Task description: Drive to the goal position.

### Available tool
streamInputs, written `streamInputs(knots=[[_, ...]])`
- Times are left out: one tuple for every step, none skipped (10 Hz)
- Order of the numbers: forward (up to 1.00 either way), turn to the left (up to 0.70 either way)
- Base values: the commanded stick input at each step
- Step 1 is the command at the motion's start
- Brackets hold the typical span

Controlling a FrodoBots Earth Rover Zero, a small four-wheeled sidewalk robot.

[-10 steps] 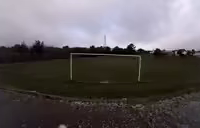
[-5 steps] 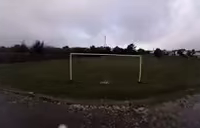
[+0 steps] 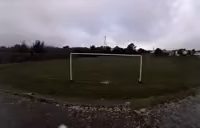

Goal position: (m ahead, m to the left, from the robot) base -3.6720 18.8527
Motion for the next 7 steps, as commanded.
streamInputs(knots=[[0.00, 0.45], [0.00, 0.45], [0.00, 0.45], [0.00, 0.45], [0.00, 0.45], [0.00, 0.45], [0.00, 0.45]])
